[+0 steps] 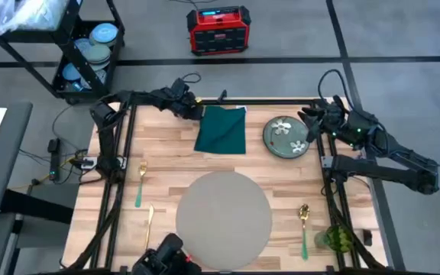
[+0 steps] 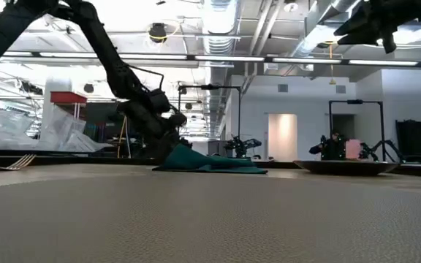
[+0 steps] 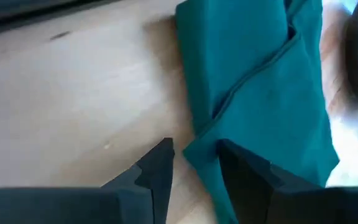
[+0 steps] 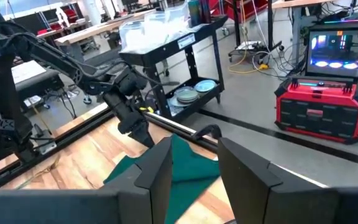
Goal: Set table place
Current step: Fold the green napkin
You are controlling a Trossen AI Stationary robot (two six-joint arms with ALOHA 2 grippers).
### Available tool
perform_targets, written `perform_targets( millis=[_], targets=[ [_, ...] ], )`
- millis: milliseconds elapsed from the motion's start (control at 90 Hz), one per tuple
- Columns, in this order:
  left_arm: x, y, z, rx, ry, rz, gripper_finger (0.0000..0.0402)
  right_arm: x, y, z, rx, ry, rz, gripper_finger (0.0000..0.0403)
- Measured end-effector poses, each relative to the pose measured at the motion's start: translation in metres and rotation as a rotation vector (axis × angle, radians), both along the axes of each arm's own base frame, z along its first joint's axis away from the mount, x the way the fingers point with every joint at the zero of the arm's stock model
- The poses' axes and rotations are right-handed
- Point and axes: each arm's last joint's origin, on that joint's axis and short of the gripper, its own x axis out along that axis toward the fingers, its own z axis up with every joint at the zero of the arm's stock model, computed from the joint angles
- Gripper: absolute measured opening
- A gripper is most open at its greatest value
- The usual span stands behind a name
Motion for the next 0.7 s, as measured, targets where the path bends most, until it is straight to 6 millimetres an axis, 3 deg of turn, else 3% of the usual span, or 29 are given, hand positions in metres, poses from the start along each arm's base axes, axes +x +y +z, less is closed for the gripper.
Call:
perform_targets(
  millis=[189,389,700],
  targets=[
    [-0.0007,0.0032,0.0012,-0.002,0.000,0.022,0.0080,0.0001,0.0000,0.0004,-0.002,-0.004,0.001,0.0119],
    [-0.0028,0.0047,0.0016,-0.065,-0.037,0.036,0.0009,0.0001,0.0000,0.0005,-0.003,-0.005,0.001,0.0119],
    [0.0059,-0.0030,0.0063,-0.173,-0.053,0.089,0.0001,0.0001,0.0000,0.0005,-0.003,-0.004,0.000,0.0119]
  ],
)
